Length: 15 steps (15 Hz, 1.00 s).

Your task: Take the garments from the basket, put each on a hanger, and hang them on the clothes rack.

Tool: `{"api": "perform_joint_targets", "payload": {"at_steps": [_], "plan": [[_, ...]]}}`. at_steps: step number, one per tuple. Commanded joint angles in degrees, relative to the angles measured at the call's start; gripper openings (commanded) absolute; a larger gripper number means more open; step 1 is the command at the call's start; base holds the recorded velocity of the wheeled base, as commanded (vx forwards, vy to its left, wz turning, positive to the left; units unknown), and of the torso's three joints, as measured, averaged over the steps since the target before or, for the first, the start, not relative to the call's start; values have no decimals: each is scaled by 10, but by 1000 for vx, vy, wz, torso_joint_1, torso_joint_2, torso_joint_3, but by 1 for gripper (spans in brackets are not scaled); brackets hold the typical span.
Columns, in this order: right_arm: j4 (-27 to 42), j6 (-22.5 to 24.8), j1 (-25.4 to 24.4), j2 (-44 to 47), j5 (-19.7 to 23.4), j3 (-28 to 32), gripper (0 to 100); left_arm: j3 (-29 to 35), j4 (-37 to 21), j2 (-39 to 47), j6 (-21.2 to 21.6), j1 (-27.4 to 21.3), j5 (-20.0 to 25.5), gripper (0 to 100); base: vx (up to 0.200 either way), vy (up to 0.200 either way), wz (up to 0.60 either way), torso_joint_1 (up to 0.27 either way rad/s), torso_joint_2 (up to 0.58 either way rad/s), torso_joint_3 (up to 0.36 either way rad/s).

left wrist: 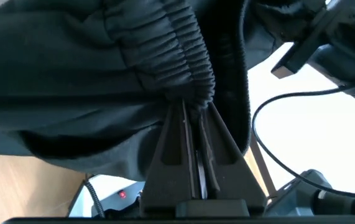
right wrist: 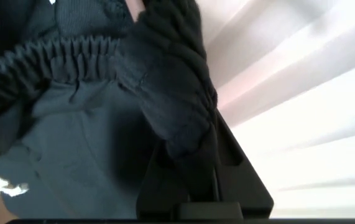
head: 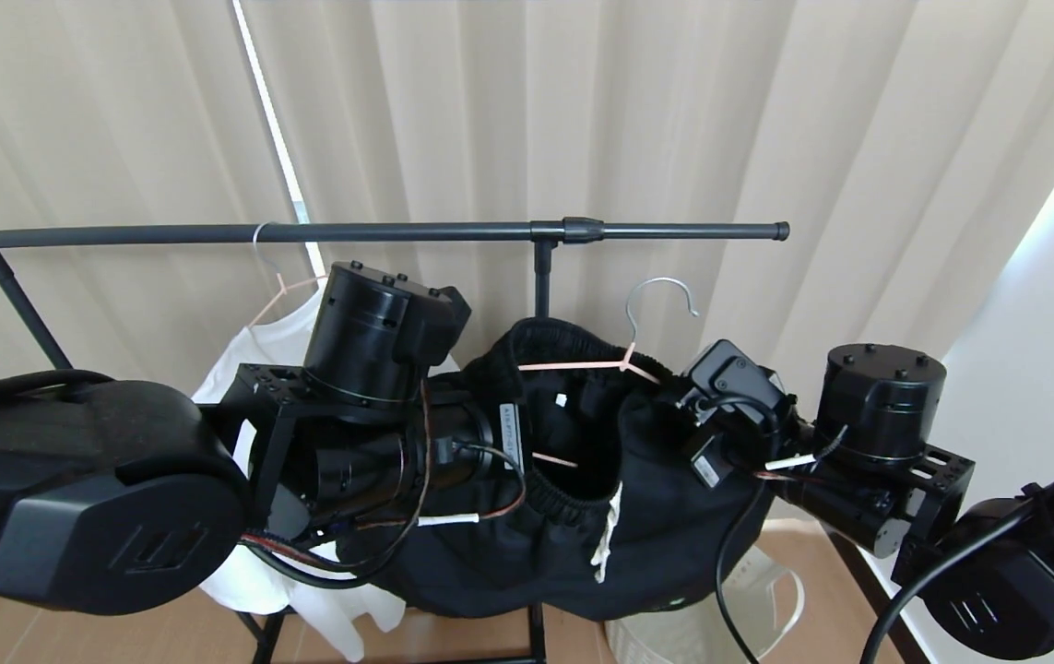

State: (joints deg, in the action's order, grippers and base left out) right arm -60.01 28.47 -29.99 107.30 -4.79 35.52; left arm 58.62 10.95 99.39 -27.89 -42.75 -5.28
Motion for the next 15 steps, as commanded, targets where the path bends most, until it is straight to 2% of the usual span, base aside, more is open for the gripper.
{"api": "perform_joint_targets", "payload": {"at_steps": [1,7,9,11,13,15], "plan": [[-5,1,-1,-6,0,-7,0,-4,7,0,6,7,-4,0,0,0,0,0,0,0],[-6,1,-17,-22,0,-13,0,-9,12,0,12,10,-5,0,0,0,0,0,0,0],[-6,1,-25,-27,0,-20,0,-17,40,-1,12,10,-5,0,0,0,0,0,0,0],[-15,1,-31,-29,0,-21,0,-20,49,-1,12,9,-5,0,0,0,0,0,0,0],[-56,3,-42,-29,0,-37,0,-21,54,0,12,9,-5,0,0,0,0,0,0,0],[-59,3,-47,-31,1,-41,0,-20,55,0,12,9,-5,0,0,0,0,0,0,0]]}}
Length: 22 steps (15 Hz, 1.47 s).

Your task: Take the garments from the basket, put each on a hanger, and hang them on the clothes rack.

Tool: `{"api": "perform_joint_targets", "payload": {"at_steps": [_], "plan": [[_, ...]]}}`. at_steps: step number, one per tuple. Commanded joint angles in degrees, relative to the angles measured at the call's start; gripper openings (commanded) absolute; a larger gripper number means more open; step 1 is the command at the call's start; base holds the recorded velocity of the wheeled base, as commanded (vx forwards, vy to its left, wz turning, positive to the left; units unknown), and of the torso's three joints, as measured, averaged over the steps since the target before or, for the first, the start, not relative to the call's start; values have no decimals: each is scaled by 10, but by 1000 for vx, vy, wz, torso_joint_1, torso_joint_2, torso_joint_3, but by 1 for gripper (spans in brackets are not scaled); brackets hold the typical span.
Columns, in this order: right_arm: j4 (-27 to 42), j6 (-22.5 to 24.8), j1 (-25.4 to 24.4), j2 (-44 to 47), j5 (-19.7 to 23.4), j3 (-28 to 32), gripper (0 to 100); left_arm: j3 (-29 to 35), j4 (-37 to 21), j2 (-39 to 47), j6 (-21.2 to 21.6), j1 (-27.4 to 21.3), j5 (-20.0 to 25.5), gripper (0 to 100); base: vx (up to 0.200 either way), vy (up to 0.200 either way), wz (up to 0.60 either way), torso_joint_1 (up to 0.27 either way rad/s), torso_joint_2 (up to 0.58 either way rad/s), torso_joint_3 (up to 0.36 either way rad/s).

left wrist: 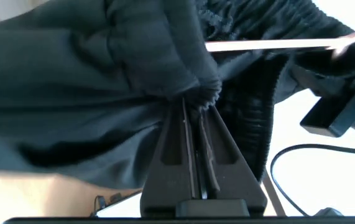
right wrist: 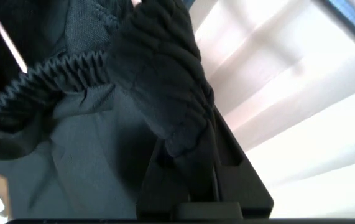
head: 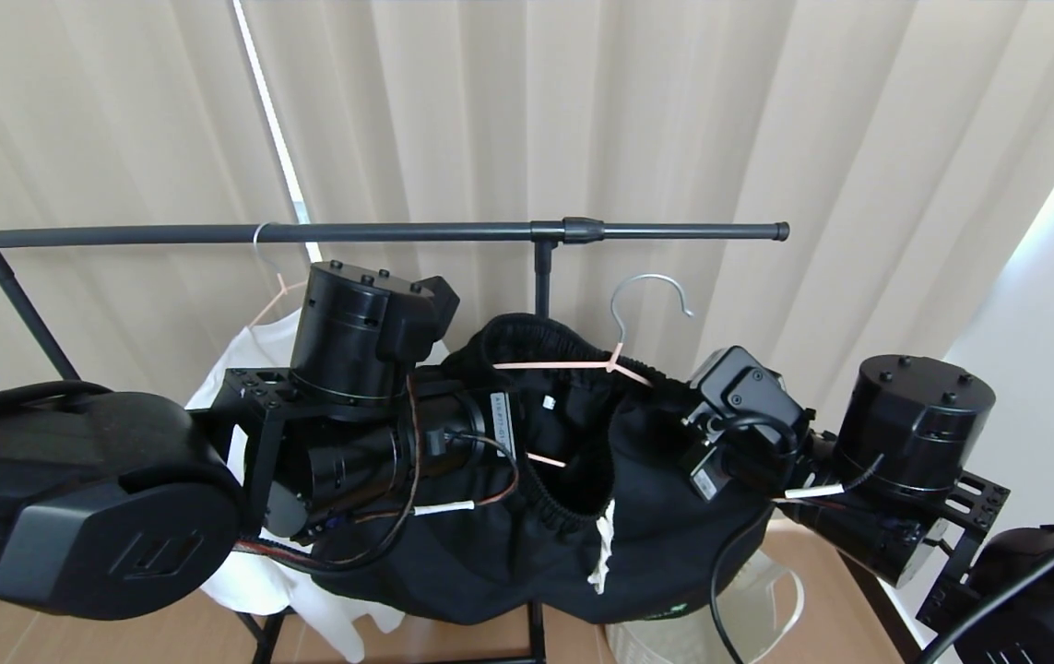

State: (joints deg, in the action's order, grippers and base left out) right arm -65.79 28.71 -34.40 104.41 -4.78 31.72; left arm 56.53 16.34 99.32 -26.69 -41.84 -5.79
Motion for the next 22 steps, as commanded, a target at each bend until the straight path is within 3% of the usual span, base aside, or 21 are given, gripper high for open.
{"api": "perform_joint_targets", "payload": {"at_steps": [1,22], "plan": [[-1,0,-4,-3,1,-3,0,2,1,1,0,0,0,100,0,0,0,0,0,0],[0,-1,28,22,42,12,0,-49,13,-64,44,-28,3,100,0,0,0,0,0,0]]}}
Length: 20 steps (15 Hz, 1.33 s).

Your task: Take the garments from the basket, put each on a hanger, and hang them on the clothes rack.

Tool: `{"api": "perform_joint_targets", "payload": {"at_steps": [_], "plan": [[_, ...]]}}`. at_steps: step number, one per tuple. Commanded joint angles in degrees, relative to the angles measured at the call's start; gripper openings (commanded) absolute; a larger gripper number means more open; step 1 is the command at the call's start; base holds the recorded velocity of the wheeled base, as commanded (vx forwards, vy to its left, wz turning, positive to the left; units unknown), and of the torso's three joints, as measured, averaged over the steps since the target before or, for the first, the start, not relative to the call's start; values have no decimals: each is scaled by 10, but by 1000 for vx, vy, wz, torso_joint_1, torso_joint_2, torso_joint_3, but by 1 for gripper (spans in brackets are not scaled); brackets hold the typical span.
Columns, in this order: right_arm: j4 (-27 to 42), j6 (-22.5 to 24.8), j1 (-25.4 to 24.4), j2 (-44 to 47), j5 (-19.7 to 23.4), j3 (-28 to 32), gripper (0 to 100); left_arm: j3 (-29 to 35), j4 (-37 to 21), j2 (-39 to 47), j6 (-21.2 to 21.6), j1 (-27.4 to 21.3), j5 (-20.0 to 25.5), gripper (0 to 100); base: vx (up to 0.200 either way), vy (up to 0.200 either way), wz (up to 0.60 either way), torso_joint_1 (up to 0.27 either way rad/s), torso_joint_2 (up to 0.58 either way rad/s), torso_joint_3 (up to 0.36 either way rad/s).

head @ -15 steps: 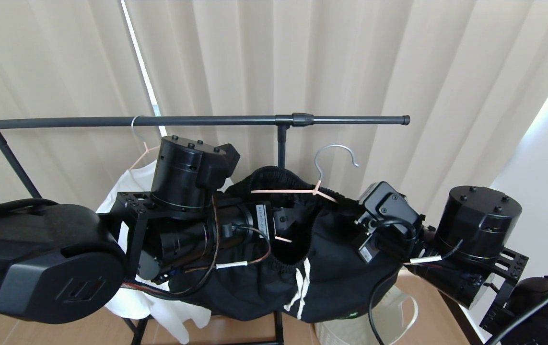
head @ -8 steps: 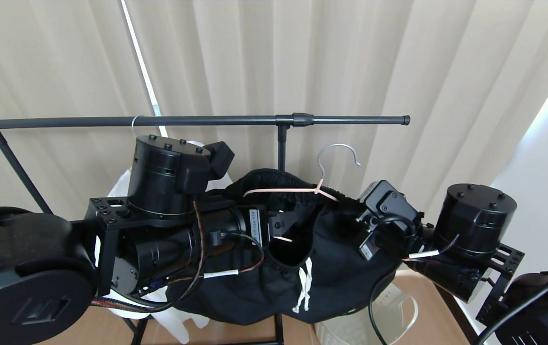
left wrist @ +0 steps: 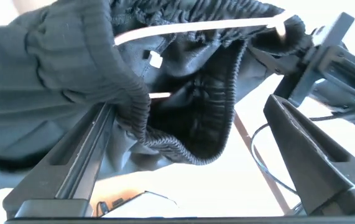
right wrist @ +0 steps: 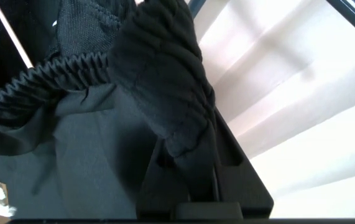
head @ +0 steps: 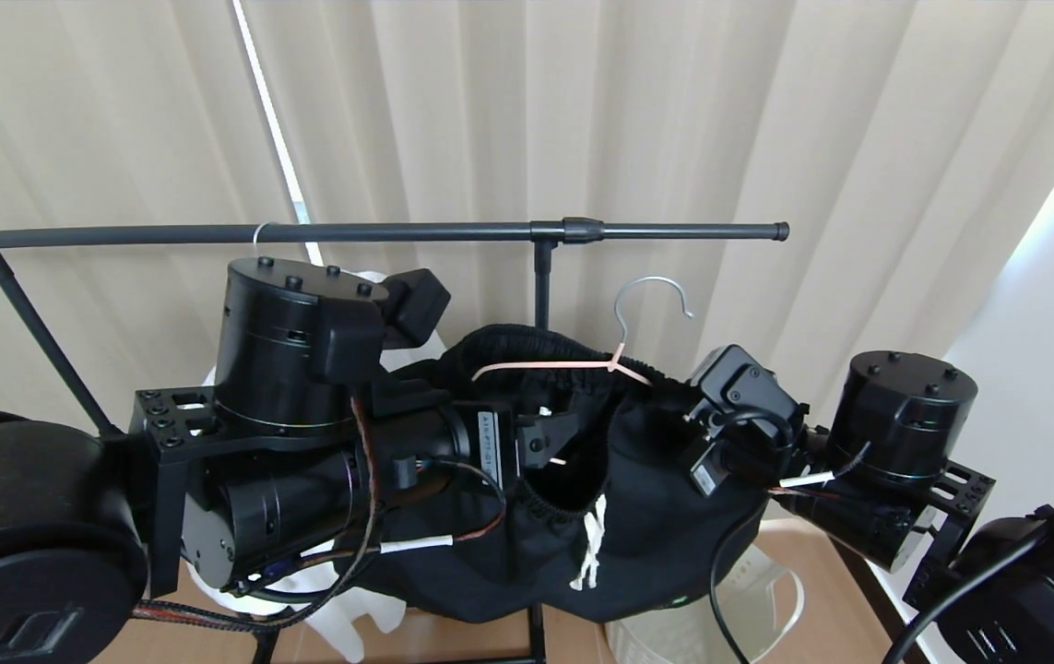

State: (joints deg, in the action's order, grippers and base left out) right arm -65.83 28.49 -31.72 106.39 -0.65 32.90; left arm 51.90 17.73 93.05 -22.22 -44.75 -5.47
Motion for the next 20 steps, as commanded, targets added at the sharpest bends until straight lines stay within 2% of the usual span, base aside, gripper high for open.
{"api": "perform_joint_targets", "payload": {"at_steps": [1,2,5,8,12,14,18,20], "plan": [[0,1,2,2,0,1,0,-7,0,-1,9,1,0,100,0,0,0,0,0,0],[1,1,2,2,0,0,0,-10,-1,0,24,1,-2,100,0,0,0,0,0,0],[2,1,2,2,0,0,0,-7,-11,7,25,3,-3,100,0,0,0,0,0,0],[2,1,2,2,0,0,0,5,-54,14,33,5,-4,100,0,0,0,0,0,0],[0,1,3,8,0,1,0,0,-58,4,55,3,-23,100,0,0,0,0,0,0],[0,1,3,8,1,0,0,-3,-59,-2,70,3,-47,100,0,0,0,0,0,0],[-1,0,15,22,27,-1,0,-41,-58,-52,136,4,-45,100,0,0,0,0,0,0],[0,1,23,23,54,-6,0,-47,-66,-96,209,36,-35,100,0,0,0,0,0,0]]}}
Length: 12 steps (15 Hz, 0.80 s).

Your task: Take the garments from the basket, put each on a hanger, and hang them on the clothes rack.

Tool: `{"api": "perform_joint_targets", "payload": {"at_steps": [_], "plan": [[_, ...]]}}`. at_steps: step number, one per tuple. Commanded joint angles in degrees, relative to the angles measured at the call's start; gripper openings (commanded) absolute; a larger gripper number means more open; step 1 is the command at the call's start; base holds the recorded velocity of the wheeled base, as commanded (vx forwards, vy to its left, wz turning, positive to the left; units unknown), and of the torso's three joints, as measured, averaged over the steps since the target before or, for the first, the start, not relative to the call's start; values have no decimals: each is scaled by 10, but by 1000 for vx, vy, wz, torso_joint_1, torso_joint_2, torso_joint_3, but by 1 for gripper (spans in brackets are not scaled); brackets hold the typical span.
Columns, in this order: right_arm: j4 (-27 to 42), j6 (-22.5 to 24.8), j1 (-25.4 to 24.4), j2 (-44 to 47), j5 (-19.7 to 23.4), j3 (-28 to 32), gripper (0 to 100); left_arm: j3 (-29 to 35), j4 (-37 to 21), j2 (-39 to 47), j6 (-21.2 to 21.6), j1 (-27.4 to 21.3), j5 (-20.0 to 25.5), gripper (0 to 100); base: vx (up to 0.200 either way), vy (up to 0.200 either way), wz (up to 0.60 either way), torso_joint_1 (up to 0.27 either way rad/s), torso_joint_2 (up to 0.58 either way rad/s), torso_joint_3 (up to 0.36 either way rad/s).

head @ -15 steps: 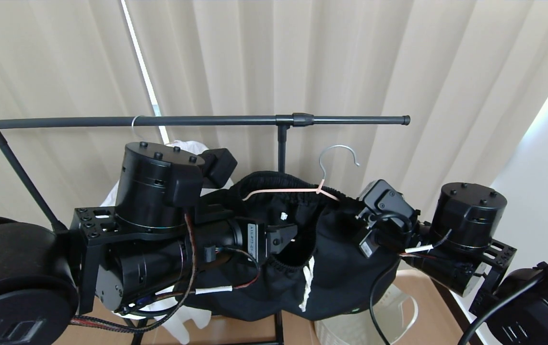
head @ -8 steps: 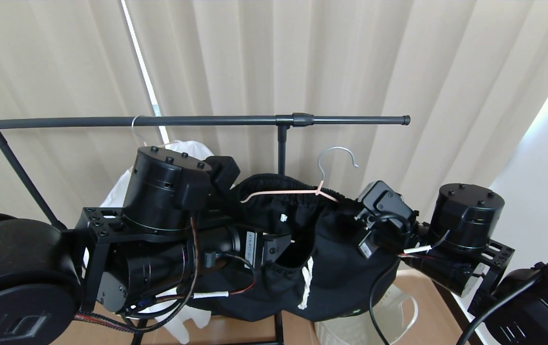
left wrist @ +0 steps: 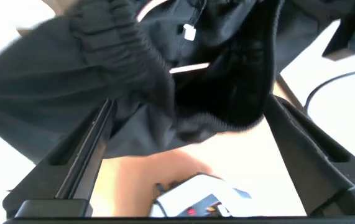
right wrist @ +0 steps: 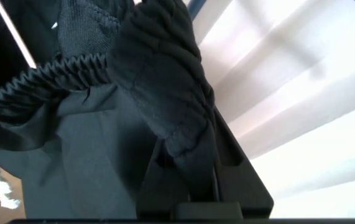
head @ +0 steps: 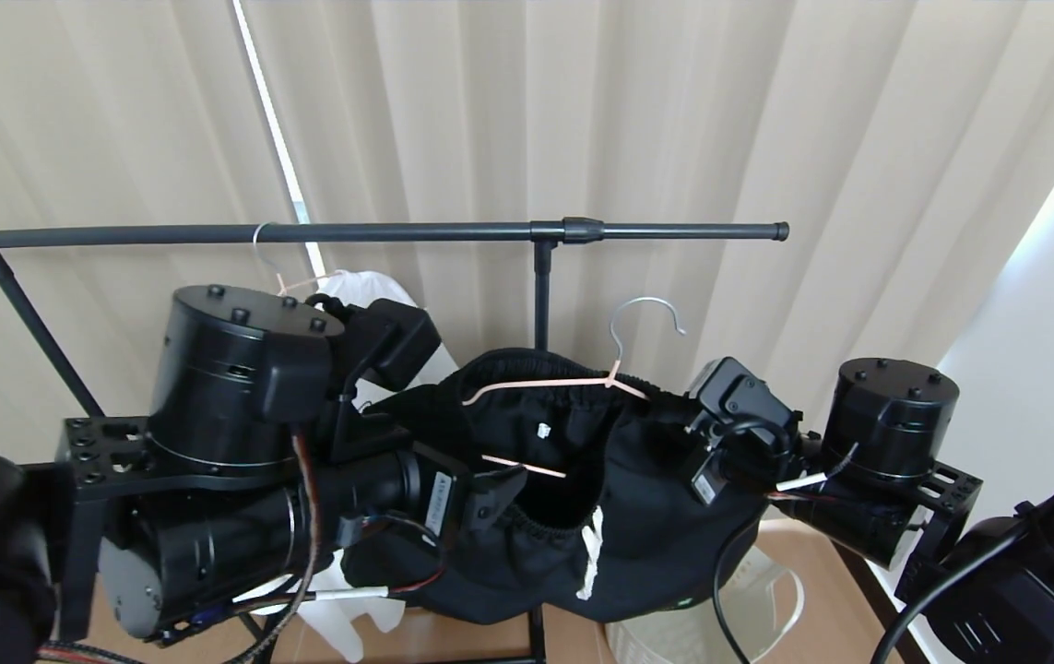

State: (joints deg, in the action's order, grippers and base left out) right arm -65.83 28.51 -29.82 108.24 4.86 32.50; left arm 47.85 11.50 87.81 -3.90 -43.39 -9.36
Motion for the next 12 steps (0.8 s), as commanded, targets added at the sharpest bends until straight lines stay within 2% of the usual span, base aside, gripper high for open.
{"api": "perform_joint_targets", "payload": {"at_steps": [1,3,4,5,6,7,8,10,12], "plan": [[0,0,5,6,10,-2,0,-4,-18,-62,57,38,24,100,0,0,0,0,0,0],[-1,0,13,7,30,-11,0,11,-53,-75,130,84,75,100,0,0,0,0,0,0],[-1,0,14,7,51,-12,0,32,-79,-72,181,111,100,100,0,0,0,0,0,0],[0,1,20,7,64,-12,0,55,-111,-67,209,132,125,100,0,0,0,0,0,0],[0,1,20,9,70,-13,0,81,-144,-61,222,147,171,100,0,0,0,0,0,0],[0,1,20,9,72,-14,0,87,-154,-59,226,152,187,100,0,0,0,0,0,0],[0,1,21,9,81,-14,0,131,-213,-36,271,190,272,100,0,0,0,0,0,0],[0,1,21,7,83,-17,0,181,-281,-1,334,226,348,100,0,0,0,0,0,0],[-1,1,21,4,84,-21,0,196,-299,35,393,230,364,100,0,0,0,0,0,0]]}}
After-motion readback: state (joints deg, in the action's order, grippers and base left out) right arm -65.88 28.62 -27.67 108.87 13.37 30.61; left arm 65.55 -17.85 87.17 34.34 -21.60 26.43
